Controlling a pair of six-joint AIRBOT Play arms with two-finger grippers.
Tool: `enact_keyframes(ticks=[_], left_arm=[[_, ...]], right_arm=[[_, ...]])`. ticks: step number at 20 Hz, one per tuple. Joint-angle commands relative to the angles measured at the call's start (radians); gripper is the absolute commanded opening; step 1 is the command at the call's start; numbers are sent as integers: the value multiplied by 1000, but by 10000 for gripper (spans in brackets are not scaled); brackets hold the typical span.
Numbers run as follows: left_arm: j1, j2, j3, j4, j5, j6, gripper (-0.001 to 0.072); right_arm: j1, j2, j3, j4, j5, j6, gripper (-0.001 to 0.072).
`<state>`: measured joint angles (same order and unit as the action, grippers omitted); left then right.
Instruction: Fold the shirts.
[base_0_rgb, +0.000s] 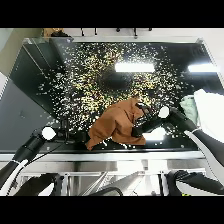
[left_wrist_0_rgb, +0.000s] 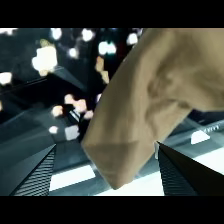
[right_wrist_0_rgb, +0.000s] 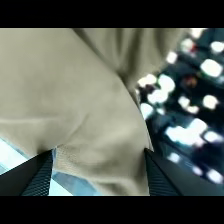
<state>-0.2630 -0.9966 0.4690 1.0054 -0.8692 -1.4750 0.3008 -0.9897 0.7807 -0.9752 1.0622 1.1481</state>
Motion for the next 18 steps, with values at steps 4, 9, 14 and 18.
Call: enact_keyframes(ticks=[4, 9, 14, 18], left_arm=[[-76, -155, 17, -205, 43, 148, 651], [-122, -264, 157, -205, -39, 146, 12], [-32, -117, 391, -194, -171, 122, 10], [133, 132, 658, -194, -242, 85, 10]], right_arm=[[1, -38, 1, 209, -14, -183, 220], [1, -30, 10, 224, 29, -183, 23], [-31, 120, 209, 228, 117, -180, 23], [-177, 259, 536, 227, 121, -180, 23]])
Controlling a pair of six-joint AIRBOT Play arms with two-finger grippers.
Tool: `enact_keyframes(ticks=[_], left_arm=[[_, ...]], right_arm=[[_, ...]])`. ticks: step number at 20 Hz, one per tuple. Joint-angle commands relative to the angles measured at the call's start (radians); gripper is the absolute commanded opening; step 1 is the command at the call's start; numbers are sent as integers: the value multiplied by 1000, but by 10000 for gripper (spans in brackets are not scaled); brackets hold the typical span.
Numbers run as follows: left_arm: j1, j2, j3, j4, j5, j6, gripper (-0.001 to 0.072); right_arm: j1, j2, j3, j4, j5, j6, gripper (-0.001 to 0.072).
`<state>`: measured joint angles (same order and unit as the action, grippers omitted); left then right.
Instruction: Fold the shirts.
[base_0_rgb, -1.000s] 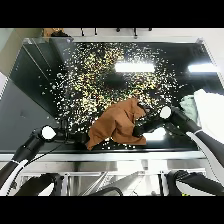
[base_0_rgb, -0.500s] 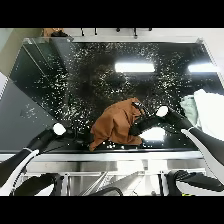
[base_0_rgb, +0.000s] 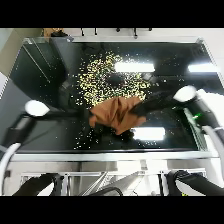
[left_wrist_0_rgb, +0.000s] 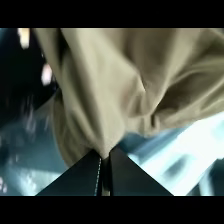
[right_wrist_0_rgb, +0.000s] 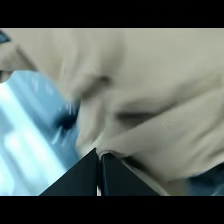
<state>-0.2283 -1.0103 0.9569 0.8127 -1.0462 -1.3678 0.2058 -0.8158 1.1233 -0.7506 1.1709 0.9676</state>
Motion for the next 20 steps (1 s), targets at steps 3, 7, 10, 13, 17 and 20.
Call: enact_keyframes(ticks=[3, 7, 10, 13, 17, 20], left_arm=[[222, 296, 380, -3, -150, -32, 10], [346, 441, 601, -2, -203, -31, 11], [427, 487, 714, 23, -209, -19, 12], [500, 457, 749, 27, -252, -19, 12], [524, 321, 569, -6, -402, -18, 13], [465, 180, 313, -50, -378, 69, 14]], right_arm=[[-197, 145, 415, 3, 12, 0, 23], [-225, 206, 650, 3, 11, -2, 23], [-225, 225, 745, 3, 11, -30, 24], [-226, 198, 740, 9, 47, -25, 24], [-224, 48, 645, 125, 182, -25, 25], [-221, -98, 460, 161, 216, -14, 25]])
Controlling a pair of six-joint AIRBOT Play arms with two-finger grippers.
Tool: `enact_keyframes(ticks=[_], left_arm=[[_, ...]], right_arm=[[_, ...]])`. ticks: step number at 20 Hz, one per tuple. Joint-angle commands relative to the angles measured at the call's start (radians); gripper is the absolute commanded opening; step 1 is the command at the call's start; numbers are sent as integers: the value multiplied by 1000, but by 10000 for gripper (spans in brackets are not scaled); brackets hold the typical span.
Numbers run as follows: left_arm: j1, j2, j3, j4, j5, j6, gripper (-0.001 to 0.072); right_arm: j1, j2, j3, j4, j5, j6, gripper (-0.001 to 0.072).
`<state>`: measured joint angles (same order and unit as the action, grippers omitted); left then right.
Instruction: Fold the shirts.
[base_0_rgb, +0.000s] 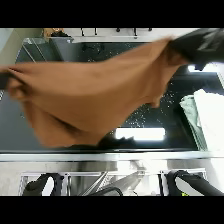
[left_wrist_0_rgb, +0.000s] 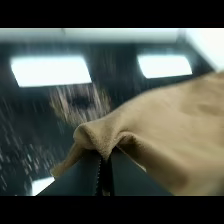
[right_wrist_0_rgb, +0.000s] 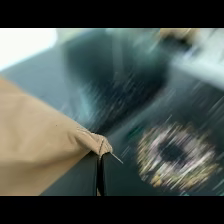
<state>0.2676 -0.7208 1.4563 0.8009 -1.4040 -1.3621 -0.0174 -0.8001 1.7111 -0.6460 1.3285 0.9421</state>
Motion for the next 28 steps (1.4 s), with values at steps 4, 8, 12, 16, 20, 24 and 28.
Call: enact_keyframes(ticks=[4, 8, 12, 16, 20, 24, 28], left_arm=[[-174, -348, -484, -34, 351, 233, 14], [-208, -609, -452, -34, 538, 244, 410], [-130, -728, -241, -35, 298, 205, 693], [-44, -713, -137, -33, 65, 79, 692], [-15, -585, -335, 13, 11, 52, 692], [-16, -430, -601, 46, 44, 53, 692], [-36, -279, -830, 42, 115, 50, 692]], right_arm=[[2, -331, -438, 56, -94, -24, 25], [1, -570, -529, 58, -263, -57, 25], [-7, -625, -527, 57, -304, -80, 25], [-19, -598, -509, 56, -304, -109, 25], [-39, -572, -508, 56, -304, -109, 25], [-84, -523, -508, 56, -302, -108, 482], [-124, -423, -508, 37, -280, -109, 583]])
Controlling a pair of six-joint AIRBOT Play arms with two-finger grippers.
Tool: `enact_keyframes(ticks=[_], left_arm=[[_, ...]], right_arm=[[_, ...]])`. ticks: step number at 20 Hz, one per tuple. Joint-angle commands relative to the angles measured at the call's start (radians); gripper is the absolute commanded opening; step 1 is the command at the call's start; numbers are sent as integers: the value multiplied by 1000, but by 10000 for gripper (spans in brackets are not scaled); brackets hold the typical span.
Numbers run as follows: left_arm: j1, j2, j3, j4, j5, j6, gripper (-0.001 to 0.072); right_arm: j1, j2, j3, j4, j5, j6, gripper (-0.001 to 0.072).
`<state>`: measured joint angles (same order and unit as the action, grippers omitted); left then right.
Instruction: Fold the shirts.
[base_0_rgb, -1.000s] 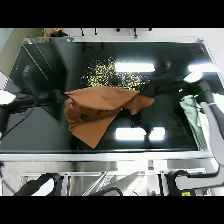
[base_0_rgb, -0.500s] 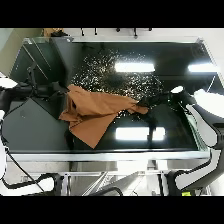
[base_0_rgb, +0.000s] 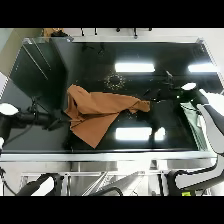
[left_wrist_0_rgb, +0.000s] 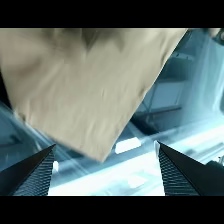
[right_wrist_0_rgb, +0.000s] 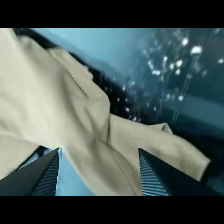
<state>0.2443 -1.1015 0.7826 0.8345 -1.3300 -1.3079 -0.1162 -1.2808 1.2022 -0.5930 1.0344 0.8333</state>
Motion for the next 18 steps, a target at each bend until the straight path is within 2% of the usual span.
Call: enact_keyframes(ticks=[1, 5, 9, 13, 18], left_arm=[[-35, 138, -209, 8, 67, -15, 692], [-206, 242, -383, 5, 219, -100, 692], [-427, 250, -452, 0, 431, -200, 692], [-578, 104, -420, 2, 570, -223, 691], [-599, -87, -278, 13, 588, -215, 690]], right_arm=[[-26, 76, 1, -43, 13, 0, 646], [-23, 66, 0, -87, 47, 0, 645], [16, -3, 0, -89, 116, 0, 643], [61, -78, 0, -103, 118, 0, 642], [65, -106, 0, -103, 117, 0, 638]])
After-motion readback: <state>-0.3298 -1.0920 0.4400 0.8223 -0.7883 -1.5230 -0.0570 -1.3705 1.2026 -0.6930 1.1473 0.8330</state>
